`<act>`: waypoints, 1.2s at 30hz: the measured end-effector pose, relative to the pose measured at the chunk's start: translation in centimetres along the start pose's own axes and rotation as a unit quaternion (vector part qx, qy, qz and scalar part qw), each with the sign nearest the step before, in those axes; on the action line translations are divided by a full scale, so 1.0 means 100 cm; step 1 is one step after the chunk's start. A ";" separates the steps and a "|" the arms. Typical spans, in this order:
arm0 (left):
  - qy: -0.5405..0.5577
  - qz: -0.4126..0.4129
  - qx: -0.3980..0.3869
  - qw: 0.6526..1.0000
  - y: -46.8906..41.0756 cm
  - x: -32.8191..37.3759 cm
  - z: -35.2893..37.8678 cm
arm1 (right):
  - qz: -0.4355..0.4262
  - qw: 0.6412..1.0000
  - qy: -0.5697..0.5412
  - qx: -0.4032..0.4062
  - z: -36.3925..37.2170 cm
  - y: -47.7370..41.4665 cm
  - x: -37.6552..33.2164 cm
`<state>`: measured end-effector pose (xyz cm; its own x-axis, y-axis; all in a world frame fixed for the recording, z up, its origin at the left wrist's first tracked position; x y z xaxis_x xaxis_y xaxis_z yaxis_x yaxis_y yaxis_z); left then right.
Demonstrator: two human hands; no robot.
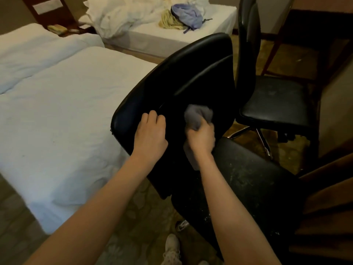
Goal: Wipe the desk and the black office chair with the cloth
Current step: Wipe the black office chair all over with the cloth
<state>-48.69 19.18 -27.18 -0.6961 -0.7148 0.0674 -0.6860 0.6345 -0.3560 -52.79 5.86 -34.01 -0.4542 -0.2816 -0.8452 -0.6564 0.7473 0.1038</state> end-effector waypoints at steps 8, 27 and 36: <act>-0.039 0.018 -0.001 0.999 0.004 0.003 0.012 | -0.016 0.983 -0.177 0.035 -0.015 0.023 0.029; 0.017 0.088 0.091 0.992 0.029 -0.009 0.036 | 0.032 0.992 -0.117 0.037 0.042 0.083 0.090; 0.104 0.086 0.109 0.985 0.067 -0.018 0.051 | -0.180 0.981 0.073 0.010 0.069 0.102 0.077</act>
<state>-50.96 23.16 -34.44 -0.8421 -0.5116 0.1706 -0.5079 0.6461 -0.5697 -58.82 15.46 -43.08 -0.2775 -0.6109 -0.7415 -0.7787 0.5951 -0.1989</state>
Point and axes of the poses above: each hand's wrist, its own y-axis away from the middle knuckle, its own z-axis out of the palm, x = y × z, the point moved 3 cm from there along -y, towards the middle knuckle, and after that the axes turned 3 degrees about z, right-handed, at the moved point
